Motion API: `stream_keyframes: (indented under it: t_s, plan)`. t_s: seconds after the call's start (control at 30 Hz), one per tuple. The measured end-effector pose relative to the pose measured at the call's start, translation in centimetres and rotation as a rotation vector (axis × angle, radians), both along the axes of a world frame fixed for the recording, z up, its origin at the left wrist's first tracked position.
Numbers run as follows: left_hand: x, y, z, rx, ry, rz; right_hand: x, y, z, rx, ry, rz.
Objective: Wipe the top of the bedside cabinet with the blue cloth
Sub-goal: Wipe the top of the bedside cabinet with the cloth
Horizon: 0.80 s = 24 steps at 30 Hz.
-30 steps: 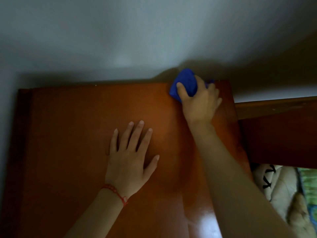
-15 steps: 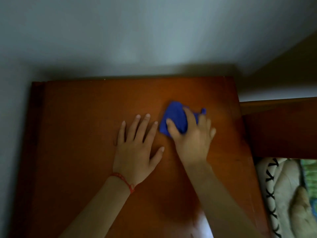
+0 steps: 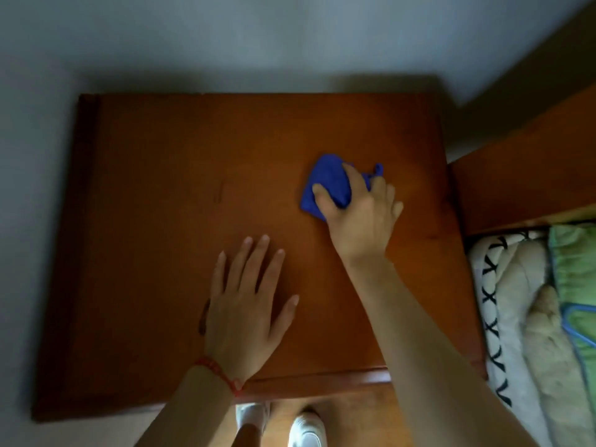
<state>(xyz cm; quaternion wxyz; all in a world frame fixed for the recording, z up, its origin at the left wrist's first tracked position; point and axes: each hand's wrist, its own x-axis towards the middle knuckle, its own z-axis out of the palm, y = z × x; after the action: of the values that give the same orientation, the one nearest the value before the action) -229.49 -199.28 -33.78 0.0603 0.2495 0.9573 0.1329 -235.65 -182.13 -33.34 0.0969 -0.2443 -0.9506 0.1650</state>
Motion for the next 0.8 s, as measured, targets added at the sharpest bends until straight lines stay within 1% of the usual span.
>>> stream_keyframes:
  t_s: [0.07, 0.1, 0.2, 0.27, 0.33, 0.43, 0.5, 0.57, 0.63, 0.7, 0.8]
  plan:
    - [2.0, -0.3, -0.2, -0.043, -0.028, 0.023, -0.1, 0.1, -0.1, -0.015, -0.005, 0.014]
    - [2.6, -0.3, -0.3, -0.057, -0.034, 0.031, 1.4, -0.2, -0.2, -0.021, 0.01, 0.02]
    - [3.3, -0.5, -0.5, -0.054, -0.018, 0.046, 9.4, -1.7, -0.4, -0.042, 0.058, 0.038]
    - [3.3, -0.4, -0.6, -0.034, 0.003, 0.056, 13.2, -2.5, -0.3, -0.043, 0.041, 0.037]
    - [3.4, -0.3, -0.6, -0.018, 0.025, 0.061, 12.6, -2.3, -0.2, -0.044, 0.036, 0.042]
    - [3.6, -0.3, -0.7, -0.018, 0.048, 0.058, 8.5, -1.9, 0.3, -0.038, 0.003, 0.06]
    - [3.6, -0.4, -0.7, -0.012, 0.05, 0.06, 8.2, -1.9, 0.0, -0.052, -0.011, 0.051]
    - [3.6, -0.4, -0.6, 0.006, 0.048, 0.053, 11.6, -2.4, -0.2, -0.049, 0.035, 0.029]
    - [3.8, -0.4, -0.5, 0.025, 0.049, 0.054, 16.8, -3.2, -0.2, -0.046, 0.069, 0.01]
    - [4.4, -0.9, -0.4, 0.047, 0.056, 0.062, 20.2, -3.8, -0.3, -0.058, 0.047, -0.002]
    - [6.5, -2.1, -0.6, 0.068, 0.09, 0.053, 19.5, -3.9, -0.2, -0.055, 0.051, -0.048]
